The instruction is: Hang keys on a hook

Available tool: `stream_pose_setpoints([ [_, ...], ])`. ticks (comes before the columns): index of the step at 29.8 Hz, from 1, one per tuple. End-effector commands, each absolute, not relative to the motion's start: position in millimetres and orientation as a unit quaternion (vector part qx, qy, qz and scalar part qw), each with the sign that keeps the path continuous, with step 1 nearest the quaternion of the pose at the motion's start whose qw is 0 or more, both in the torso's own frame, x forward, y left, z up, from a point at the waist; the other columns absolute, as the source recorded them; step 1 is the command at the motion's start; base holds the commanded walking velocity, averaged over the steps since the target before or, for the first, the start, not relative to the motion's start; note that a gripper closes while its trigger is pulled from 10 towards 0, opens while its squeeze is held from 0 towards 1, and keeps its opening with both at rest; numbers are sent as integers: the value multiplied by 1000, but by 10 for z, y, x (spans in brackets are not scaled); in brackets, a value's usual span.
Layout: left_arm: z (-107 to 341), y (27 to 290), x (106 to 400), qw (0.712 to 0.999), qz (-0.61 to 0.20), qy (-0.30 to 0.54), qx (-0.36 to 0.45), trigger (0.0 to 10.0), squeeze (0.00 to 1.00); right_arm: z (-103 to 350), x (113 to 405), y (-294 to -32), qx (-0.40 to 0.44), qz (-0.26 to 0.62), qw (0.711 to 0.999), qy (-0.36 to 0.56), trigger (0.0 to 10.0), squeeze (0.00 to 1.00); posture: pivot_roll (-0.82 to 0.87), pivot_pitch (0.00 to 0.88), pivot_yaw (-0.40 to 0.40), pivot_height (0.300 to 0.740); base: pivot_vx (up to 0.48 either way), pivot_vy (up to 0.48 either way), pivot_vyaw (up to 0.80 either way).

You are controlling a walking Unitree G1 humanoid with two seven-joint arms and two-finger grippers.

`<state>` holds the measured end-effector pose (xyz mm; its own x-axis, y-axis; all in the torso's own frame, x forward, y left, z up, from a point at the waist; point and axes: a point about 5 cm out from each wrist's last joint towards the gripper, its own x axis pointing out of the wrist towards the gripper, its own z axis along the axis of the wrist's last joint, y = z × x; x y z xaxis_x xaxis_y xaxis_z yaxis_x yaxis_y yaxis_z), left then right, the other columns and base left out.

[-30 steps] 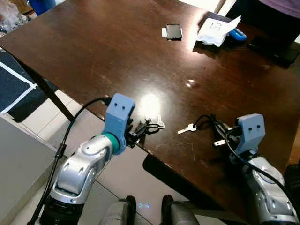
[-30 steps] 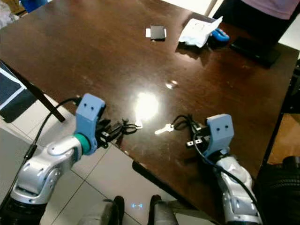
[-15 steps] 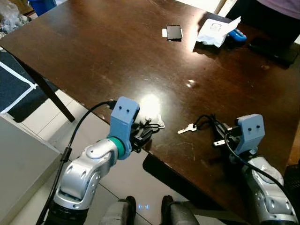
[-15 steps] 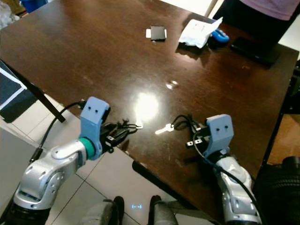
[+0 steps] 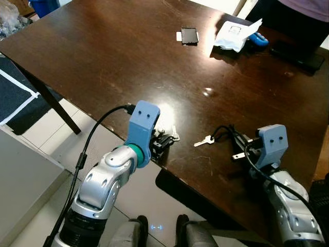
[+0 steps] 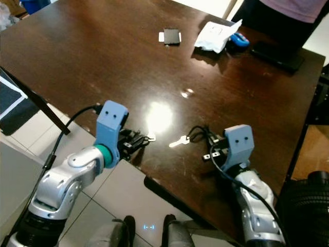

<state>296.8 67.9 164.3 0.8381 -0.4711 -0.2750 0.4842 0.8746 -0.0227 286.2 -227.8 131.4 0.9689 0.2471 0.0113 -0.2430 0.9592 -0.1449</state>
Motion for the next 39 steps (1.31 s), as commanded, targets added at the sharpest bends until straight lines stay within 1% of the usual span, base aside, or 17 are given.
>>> stream_pose_setpoints([
  [1,1515,692,2933,957,-244,154,37,10000,0,1074,2795,-2255,-61,128,989,37,10000,0,0,211,115,740,0,0,0],
  [4,1477,702,2923,956,-242,159,43,10000,0,1072,2797,-2253,-60,128,989,36,10000,0,0,211,115,740,0,0,0],
  [5,1441,718,2914,956,-239,163,46,9373,0,1072,2800,-2250,-60,129,989,36,10000,0,0,211,115,740,0,0,0],
  [6,1378,760,2897,956,-234,170,52,6000,0,1071,2805,-2246,-60,130,989,35,10000,0,0,211,115,740,0,0,0],
  [7,1378,760,2897,956,-234,170,52,6000,0,1071,2805,-2246,-60,130,989,35,10000,0,0,211,115,740,0,0,0],
  [8,1347,790,2885,956,-232,173,55,4000,0,1072,2807,-2244,-60,131,989,35,10000,0,0,211,115,740,0,0,0],
  [9,1334,802,2883,956,-230,173,58,3255,0,1072,2808,-2244,-60,131,989,35,10000,0,0,211,115,740,0,0,0],
  [10,1326,811,2880,956,-229,172,60,0,0,1075,2809,-2245,-60,131,989,35,10000,0,4,215,111,740,0,0,0],
  [24,1323,809,2873,959,-224,164,64,0,0,1084,2821,-2243,-62,133,989,34,10000,0,4,215,108,740,0,0,0],
  [33,1392,871,2859,965,-213,143,56,0,0,1082,2825,-2248,-63,131,989,33,10000,0,1,204,111,740,0,0,0],
  [35,1452,903,2855,968,-208,128,50,0,0,1085,2827,-2249,-63,130,989,32,10000,0,1,204,111,740,0,0,0],
  [36,1613,973,2852,974,-201,95,34,0,0,1097,2835,-2243,-62,130,989,29,10000,0,3,196,110,740,0,0,0],
  [37,1613,973,2852,974,-201,95,34,0,0,1097,2835,-2243,-62,130,989,29,10000,0,3,196,110,740,0,0,0],
  [38,1796,1027,2842,978,-202,57,17,0,0,1106,2845,-2231,-61,131,989,27,10000,0,7,193,108,740,0,0,0],
  [39,1796,1027,2842,978,-202,57,17,0,0,1106,2845,-2231,-61,131,989,27,10000,0,7,193,108,740,0,0,0],
])
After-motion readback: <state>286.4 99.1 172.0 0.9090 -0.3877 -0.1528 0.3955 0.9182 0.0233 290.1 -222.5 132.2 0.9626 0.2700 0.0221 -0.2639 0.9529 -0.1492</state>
